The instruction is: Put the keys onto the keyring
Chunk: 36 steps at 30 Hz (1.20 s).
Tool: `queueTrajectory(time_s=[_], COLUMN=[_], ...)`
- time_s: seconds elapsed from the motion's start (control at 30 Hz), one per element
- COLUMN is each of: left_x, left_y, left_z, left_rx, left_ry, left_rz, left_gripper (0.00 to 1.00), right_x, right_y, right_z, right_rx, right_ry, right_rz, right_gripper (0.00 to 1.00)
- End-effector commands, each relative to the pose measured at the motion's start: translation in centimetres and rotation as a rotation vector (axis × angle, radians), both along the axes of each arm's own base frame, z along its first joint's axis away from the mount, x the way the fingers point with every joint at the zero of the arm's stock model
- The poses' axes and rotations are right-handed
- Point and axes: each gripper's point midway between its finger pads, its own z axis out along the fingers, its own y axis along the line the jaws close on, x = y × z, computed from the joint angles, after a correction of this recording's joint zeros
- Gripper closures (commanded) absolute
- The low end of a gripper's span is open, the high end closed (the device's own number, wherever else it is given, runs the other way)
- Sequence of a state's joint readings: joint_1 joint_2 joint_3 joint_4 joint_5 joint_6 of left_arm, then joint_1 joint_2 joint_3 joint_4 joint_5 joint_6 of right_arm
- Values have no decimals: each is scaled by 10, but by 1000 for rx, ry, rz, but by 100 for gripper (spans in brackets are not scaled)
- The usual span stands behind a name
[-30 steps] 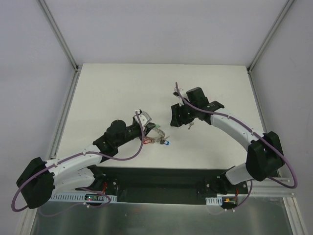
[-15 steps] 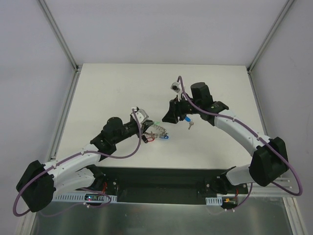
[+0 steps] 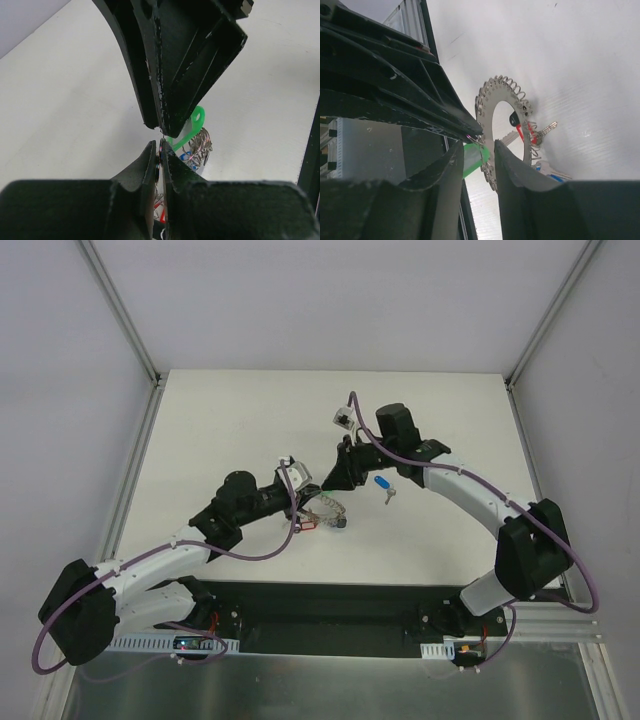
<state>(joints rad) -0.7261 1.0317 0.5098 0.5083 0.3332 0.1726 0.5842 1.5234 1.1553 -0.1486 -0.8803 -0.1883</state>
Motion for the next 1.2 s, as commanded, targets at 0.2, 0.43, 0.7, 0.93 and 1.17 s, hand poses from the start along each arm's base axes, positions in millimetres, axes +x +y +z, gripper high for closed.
queueTrajectory(time_s=[0.2,0.43,0.7,0.93,1.17], left_x=[13,14,18,22,27], left_y=[0,-5,-9,-2,13], left_z=[51,55,62,64,64], left_rx=[-93,-118,-147,-194,-294], left_ry=[-113,-100,-104,-95,-42], left_rz=[11,-10,-7,43,92], left_gripper=[100,100,100,100,100], right_x=[-7,-15,-20,-19,-19], right_y=[-8,-7,-7,-16,-26], right_z=[-21,-16,-14,-27,-33], right_rx=[-18,12,31,-22,-91], right_ry=[14,10,-2,-39,-47], right_rz=[52,98,131,111,78], right_gripper=[86,93,99,99,99])
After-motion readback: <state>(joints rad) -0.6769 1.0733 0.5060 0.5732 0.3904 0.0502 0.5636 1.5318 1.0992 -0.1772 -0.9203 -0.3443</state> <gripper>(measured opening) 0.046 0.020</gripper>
